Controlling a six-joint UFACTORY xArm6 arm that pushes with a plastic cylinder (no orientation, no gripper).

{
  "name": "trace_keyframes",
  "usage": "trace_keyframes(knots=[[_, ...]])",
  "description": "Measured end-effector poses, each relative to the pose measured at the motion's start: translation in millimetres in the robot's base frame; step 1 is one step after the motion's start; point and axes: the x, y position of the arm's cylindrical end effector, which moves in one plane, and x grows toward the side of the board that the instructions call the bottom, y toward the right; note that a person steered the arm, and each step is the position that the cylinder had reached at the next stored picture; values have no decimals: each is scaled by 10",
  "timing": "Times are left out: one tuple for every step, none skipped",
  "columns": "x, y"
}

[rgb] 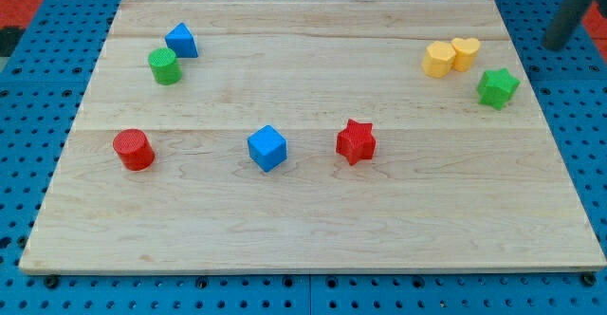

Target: Slightly move the heart into the green star

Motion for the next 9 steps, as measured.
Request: trace_keyframes(knots=[[-496,-582],[-367,-1260],[-38,-1485],[240,-1483],[324,-1473],[325,-1473],[419,-1473],[422,-1473],[497,-1405]])
